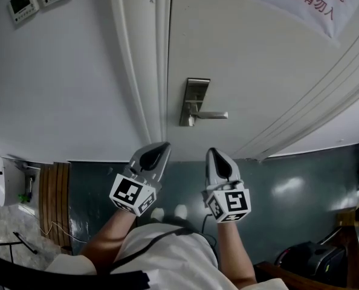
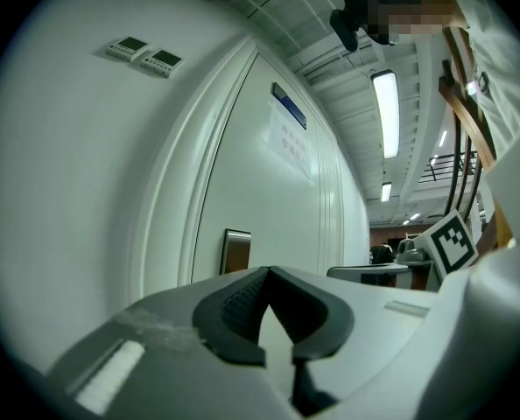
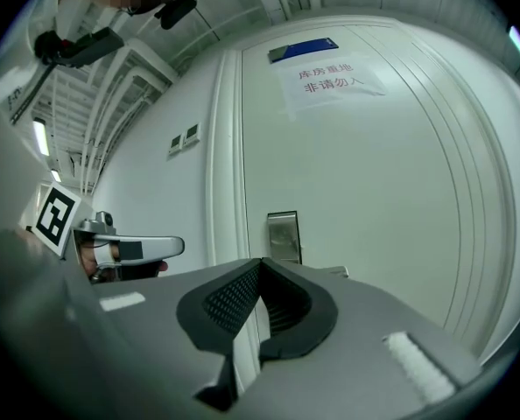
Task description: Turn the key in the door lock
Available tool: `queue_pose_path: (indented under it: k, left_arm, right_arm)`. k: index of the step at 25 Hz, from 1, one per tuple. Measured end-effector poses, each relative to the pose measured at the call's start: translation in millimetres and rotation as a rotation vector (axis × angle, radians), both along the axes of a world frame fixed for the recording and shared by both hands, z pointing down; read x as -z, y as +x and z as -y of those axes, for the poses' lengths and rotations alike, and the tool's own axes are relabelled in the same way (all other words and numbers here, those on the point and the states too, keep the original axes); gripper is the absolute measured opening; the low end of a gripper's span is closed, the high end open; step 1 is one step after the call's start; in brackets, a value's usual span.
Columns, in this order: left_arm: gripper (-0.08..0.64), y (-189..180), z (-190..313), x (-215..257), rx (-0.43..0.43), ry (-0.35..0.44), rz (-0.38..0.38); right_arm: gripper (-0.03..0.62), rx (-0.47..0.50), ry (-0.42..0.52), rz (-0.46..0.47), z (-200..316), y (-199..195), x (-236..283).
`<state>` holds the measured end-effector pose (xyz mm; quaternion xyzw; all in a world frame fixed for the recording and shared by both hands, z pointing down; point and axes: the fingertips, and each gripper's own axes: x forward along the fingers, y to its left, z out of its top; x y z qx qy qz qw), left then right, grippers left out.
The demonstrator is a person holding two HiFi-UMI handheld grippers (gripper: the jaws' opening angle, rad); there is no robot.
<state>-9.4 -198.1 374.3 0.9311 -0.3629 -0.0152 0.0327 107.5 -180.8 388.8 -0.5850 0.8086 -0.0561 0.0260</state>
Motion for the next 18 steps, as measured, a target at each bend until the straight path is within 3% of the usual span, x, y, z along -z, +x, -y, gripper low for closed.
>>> queue_pose_path:
  k: [18]
  left_arm:
    - [0.006, -12.2, -7.4, 0.9, -0.021, 0.005, 0.001]
  right_arm:
    - [0.008, -0.017, -0.027, -0.041, -6.4, -15.9, -8.1]
